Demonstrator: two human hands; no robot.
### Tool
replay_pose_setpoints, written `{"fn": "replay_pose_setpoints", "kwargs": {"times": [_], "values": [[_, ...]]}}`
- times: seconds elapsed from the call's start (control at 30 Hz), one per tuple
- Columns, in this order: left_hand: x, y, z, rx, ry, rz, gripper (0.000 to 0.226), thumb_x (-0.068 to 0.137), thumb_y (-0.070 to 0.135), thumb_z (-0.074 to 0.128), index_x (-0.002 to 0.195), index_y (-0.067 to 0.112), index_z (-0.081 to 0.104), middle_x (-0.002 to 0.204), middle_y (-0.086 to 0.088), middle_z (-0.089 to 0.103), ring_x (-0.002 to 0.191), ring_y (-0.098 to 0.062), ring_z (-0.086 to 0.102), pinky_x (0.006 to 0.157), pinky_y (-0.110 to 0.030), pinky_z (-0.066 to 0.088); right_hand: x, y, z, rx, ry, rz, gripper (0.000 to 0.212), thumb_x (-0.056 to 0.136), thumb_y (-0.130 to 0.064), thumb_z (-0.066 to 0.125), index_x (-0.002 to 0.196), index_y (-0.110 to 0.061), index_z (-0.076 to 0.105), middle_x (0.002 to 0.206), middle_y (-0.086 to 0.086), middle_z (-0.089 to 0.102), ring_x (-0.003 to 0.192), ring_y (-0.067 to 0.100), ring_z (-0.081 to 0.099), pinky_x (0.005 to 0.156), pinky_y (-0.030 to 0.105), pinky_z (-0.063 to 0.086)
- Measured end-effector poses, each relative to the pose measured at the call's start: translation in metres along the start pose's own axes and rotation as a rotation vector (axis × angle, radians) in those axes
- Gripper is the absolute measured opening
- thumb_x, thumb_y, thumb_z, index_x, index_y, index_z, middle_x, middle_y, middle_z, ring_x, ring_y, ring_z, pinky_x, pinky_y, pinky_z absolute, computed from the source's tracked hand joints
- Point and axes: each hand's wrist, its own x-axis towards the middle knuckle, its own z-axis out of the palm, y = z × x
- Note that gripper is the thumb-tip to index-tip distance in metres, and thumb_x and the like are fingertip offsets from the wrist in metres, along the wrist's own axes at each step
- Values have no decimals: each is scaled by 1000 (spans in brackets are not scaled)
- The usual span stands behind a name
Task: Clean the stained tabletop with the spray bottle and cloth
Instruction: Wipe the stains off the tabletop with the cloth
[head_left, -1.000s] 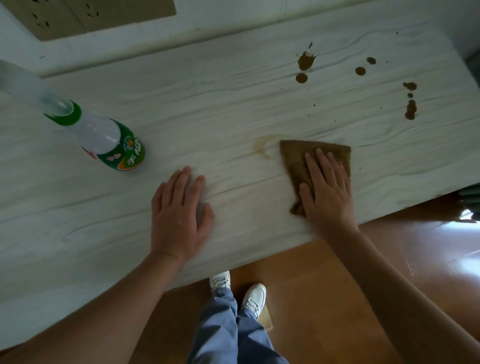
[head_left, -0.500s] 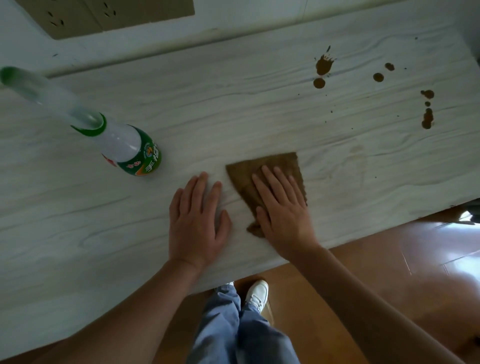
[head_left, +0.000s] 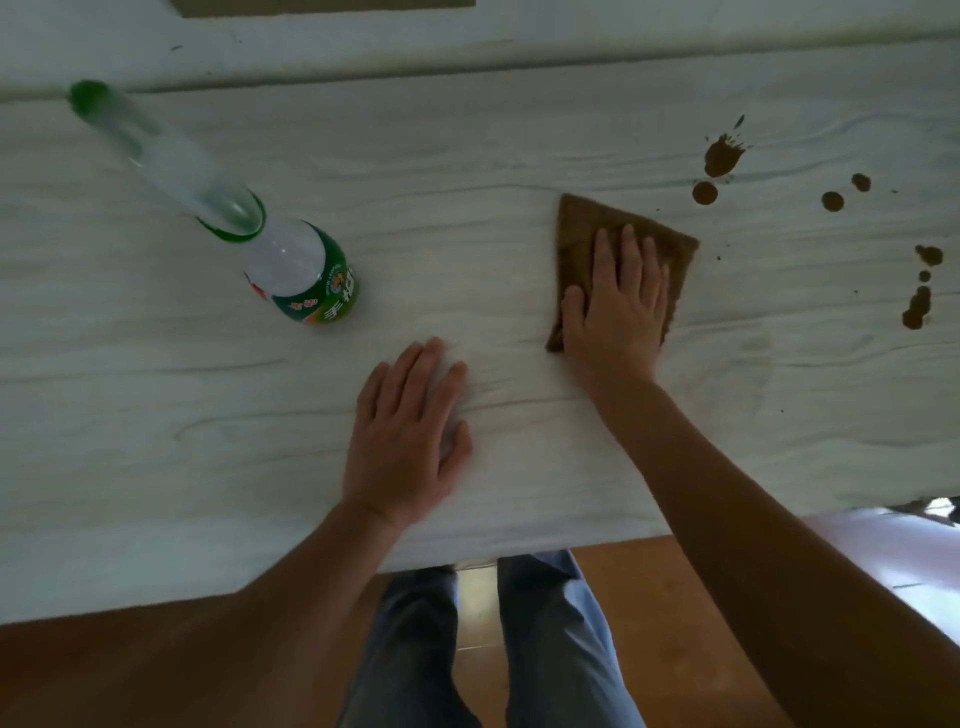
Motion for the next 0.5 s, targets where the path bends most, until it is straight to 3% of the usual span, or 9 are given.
{"fn": "replay_pose_setpoints", "kwargs": {"times": [0.13,0.27,0.5], "values": [[0,1,-2,6,-2,1,58,99,41,45,150,15,47,164,-14,35,153,-32,30,124,-51,24,10,-28,9,-6,-32,-283,61,99,-35,39,156,-12,34,164,14,26,153,34,18,126,48,8],[0,3,-3,25,-21,-19,58,98,41,46,151,15,47,165,-12,33,154,-30,29,125,-50,22,12,-10,4,-27,-107,-548,60,101,-35,39,157,-15,31,165,10,25,154,28,17,126,45,11],[0,4,-6,22,-18,-31,57,96,39,50,148,15,53,164,-12,37,153,-30,32,124,-50,25,51,-6,-1,7,-86,-483,60,101,-34,42,157,-17,30,166,7,23,154,25,15,127,42,10]]}}
